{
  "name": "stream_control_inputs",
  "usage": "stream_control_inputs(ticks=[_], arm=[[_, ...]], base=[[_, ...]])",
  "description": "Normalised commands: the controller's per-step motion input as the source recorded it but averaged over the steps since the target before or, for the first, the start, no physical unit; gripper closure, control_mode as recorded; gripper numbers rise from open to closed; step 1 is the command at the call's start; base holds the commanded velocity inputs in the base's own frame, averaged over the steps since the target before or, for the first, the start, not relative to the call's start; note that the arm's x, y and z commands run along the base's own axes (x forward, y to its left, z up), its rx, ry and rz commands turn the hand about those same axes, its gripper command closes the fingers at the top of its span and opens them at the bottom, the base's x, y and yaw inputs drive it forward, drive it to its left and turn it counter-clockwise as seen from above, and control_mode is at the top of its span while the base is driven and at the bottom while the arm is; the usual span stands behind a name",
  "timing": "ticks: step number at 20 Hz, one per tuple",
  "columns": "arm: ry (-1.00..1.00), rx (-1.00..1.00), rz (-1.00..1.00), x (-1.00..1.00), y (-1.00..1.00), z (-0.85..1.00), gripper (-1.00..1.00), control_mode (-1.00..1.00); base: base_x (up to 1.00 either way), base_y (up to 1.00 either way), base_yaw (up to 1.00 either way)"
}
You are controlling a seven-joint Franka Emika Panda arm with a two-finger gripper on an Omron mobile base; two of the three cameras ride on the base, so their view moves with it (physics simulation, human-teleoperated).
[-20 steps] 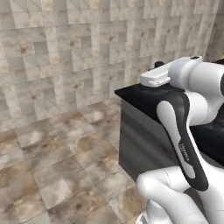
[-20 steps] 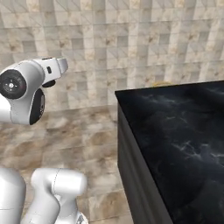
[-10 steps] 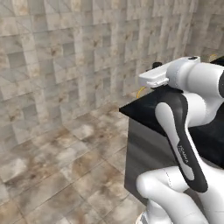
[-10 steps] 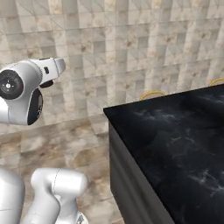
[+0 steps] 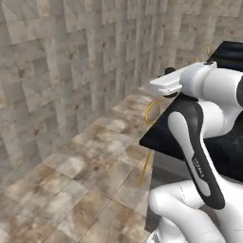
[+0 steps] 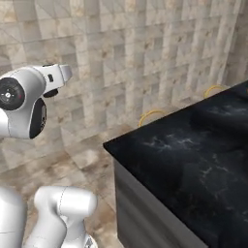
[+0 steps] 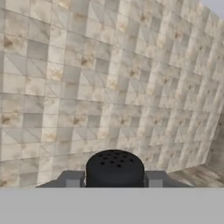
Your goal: Retrieve the shaker from the cabinet and place it next the steak on a plate on the dining table.
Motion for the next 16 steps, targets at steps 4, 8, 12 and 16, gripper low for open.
stream_control_inputs(ticks=[4,8,12,16], arm=[[0.0,0.0,0.0,0.0,0.0,0.0,1.0,1.0],[0.0,0.0,0.0,0.0,0.0,0.0,1.0,1.0],[0.0,0.0,0.0,0.0,0.0,0.0,1.0,1.0],[0.0,0.0,0.0,0.0,0.0,0.0,1.0,1.0]], base=[[0.64,0.68,-0.54],[0.49,0.69,-0.59],[0.38,0.67,-0.58],[0.38,0.72,-0.56]])
